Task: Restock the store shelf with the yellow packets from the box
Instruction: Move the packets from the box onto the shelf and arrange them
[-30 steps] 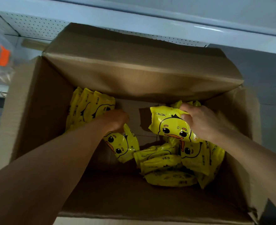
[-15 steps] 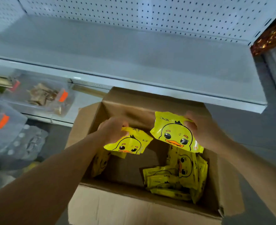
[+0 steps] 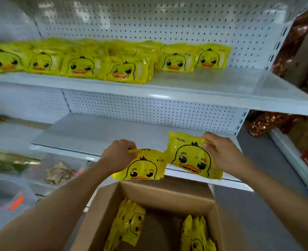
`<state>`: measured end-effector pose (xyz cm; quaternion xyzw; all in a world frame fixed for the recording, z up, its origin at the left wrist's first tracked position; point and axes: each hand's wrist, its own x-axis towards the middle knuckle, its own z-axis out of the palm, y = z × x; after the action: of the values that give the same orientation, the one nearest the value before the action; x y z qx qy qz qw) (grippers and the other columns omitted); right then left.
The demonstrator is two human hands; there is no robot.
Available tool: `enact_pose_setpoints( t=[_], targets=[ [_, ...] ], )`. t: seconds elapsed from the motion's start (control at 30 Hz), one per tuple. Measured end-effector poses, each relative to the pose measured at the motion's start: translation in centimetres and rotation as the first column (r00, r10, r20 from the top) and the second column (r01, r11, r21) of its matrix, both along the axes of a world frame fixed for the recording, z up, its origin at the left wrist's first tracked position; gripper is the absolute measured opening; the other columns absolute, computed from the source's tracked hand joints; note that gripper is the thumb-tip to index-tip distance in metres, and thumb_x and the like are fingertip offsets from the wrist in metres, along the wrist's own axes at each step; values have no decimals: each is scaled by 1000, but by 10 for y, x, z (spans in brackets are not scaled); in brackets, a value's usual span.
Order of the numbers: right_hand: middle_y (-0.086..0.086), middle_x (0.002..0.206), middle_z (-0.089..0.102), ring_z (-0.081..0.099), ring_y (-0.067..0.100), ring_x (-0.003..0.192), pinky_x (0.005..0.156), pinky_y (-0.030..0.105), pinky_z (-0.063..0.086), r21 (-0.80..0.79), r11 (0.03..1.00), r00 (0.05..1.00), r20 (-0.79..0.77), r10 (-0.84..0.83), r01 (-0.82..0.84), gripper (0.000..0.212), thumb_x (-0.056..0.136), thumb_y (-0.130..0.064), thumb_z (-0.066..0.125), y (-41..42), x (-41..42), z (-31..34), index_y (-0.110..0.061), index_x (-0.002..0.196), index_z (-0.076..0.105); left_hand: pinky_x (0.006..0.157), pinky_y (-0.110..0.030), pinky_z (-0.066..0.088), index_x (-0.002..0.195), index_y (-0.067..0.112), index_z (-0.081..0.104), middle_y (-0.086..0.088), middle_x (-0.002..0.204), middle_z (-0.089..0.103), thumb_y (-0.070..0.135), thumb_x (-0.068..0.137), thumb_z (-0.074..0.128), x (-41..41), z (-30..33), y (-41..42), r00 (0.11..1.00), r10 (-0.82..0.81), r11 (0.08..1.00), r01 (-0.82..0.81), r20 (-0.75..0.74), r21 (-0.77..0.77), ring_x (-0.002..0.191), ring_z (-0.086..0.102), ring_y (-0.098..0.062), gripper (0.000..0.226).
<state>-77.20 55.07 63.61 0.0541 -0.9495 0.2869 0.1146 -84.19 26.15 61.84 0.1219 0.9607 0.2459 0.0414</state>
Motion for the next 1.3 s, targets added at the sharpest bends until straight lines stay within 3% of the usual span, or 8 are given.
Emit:
enact_pose_setpoints(
  t=[0.17,0.53,0.67,0.77,0.87,1.0,1.13,1.3],
  targets=[
    [-3,59,42,40,20,60,54,23,29,21,1000,989,-144,16,-13,35,95,-15,48,8,-17,63,-29,67,33,69,-30,47,68,29,59,-1,79,66,20,84,57,-4,65,7,992,-19,998,27,-126,60,79,60,-20,19],
    [-4,60,41,38,13,56,51,13,32,-90,993,938,-331,-107,82,28,95,-10,46,22,-83,153,-26,74,41,52,-20,32,63,14,56,3,61,49,10,87,59,-47,154,4,953,-67,960,143,-295,243,55,41,-7,25],
    [10,67,44,36,23,65,50,15,27,-59,987,937,-309,-163,152,14,95,-8,45,21,-137,174,-5,82,47,48,-18,29,72,2,60,1,60,47,7,88,58,-80,174,-6,956,-31,925,138,-292,354,53,39,-10,17],
    [7,68,46,40,23,66,57,24,33,-40,982,938,-292,-187,183,20,96,-10,44,17,-183,178,-13,76,45,52,-25,29,66,3,54,-2,60,42,14,86,61,-104,185,-15,955,-19,883,155,-297,443,55,36,-14,24],
    [11,77,51,47,27,73,66,35,41,14,979,953,-233,-196,205,12,97,-13,44,16,-229,173,-8,88,50,48,-21,28,68,-1,53,-6,61,38,10,88,60,-126,193,-22,957,9,826,157,-291,541,55,33,-14,24],
    [-3,70,41,43,23,74,69,36,40,80,973,961,-194,-197,215,31,96,-15,45,10,-276,165,-27,69,37,46,-22,25,74,-8,49,-10,65,37,7,90,56,-155,200,-26,954,30,794,159,-299,587,58,32,-16,24],
    [13,87,54,48,28,89,75,37,36,215,930,940,-236,-246,298,7,97,-17,43,2,-308,156,-17,92,48,43,-19,23,73,-7,50,-6,61,34,9,90,56,-175,203,-24,950,32,759,178,-309,626,51,29,-11,24],
    [21,109,57,46,34,105,79,37,36,370,839,899,-340,-276,398,21,94,-10,46,3,-330,147,2,111,50,40,-15,21,60,12,45,11,47,30,9,90,57,-187,208,-14,952,-9,754,206,-305,623,41,23,-4,32]
  ],
)
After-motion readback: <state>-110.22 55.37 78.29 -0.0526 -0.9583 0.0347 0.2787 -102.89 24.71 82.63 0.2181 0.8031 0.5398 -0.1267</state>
